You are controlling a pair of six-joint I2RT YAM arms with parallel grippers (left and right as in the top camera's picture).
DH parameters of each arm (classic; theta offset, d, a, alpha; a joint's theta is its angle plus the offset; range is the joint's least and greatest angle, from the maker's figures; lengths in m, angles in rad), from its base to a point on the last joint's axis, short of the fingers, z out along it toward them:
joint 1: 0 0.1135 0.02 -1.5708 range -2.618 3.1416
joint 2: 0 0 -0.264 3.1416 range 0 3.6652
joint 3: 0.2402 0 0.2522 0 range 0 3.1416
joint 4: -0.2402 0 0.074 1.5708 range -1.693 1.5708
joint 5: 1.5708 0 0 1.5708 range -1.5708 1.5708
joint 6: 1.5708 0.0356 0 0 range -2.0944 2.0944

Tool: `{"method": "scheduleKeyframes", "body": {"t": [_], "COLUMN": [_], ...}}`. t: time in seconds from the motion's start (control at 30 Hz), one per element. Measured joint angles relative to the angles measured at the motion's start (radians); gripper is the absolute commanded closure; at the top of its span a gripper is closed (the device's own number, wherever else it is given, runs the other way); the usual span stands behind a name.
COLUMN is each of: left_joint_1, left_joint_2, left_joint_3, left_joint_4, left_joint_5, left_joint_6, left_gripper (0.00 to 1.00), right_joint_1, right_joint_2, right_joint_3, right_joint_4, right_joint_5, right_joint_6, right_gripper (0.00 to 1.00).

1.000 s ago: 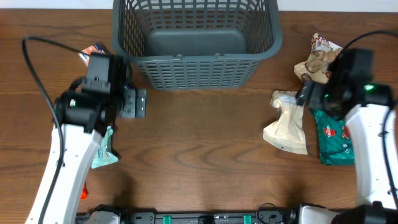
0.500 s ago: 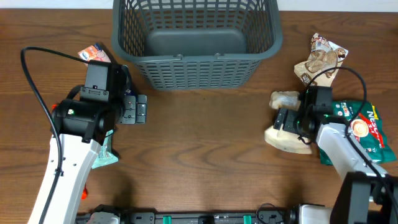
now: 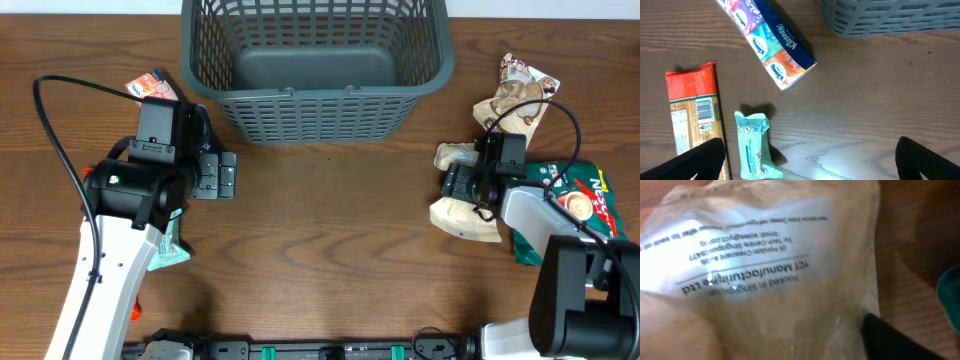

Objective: Pack container
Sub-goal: 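Grasp the beige pouch with the right gripper, then carry the beige pouch into the basket and open the right gripper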

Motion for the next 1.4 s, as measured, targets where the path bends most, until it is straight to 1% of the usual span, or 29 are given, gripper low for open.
{"method": "scheduleKeyframes", "body": {"t": [0.03,0.07,0.1,0.33,0.43,0.5,0.53,0.63,0.73,0.9,1.0,1.07,1.27,1.4], "left_joint_1": [0.0,0.0,0.0,0.0,0.0,0.0,0.0,0.0,0.0,0.0,0.0,0.0,0.0,0.0], "left_joint_2": [0.0,0.0,0.0,0.0,0.0,0.0,0.0,0.0,0.0,0.0,0.0,0.0,0.0,0.0], "left_joint_3": [0.0,0.0,0.0,0.0,0.0,0.0,0.0,0.0,0.0,0.0,0.0,0.0,0.0,0.0], "left_joint_4": [0.0,0.0,0.0,0.0,0.0,0.0,0.0,0.001,0.001,0.002,0.002,0.002,0.002,0.003], "left_joint_5": [0.0,0.0,0.0,0.0,0.0,0.001,0.002,0.003,0.003,0.003,0.003,0.003,0.003,0.003], "left_joint_6": [0.0,0.0,0.0,0.0,0.0,0.0,0.0,0.0,0.0,0.0,0.003,0.006,0.021,0.022], "left_gripper": [0.01,0.01,0.01,0.01,0.01,0.01,0.01,0.01,0.01,0.01,0.01,0.01,0.01,0.01], "right_joint_1": [0.0,0.0,0.0,0.0,0.0,0.0,0.0,0.0,0.0,0.007,0.055,0.09,0.278,0.372], "right_joint_2": [0.005,0.007,0.008,0.01,0.006,-0.008,-0.024,-0.08,-0.153,-0.213,-0.22,-0.219,-0.204,-0.142], "right_joint_3": [0.003,0.005,0.005,0.022,0.048,0.086,0.124,0.247,0.446,0.756,0.911,0.967,1.109,1.174], "right_joint_4": [0.002,0.003,0.003,-0.029,-0.102,-0.185,-0.239,-0.326,-0.394,-0.517,-0.552,-0.555,-0.535,-0.473], "right_joint_5": [0.001,0.001,-0.001,-0.034,-0.05,-0.056,-0.056,-0.054,-0.05,-0.045,-0.043,-0.055,-0.213,-0.256], "right_joint_6": [0.007,0.004,0.006,0.014,0.01,-0.002,-0.01,-0.023,-0.047,-0.112,-0.181,-0.238,-0.56,-0.684], "right_gripper": [0.81,0.96,0.99,0.99,0.99,0.99,0.99,0.99,0.99,0.98,0.99,0.99,0.99,0.99]}}
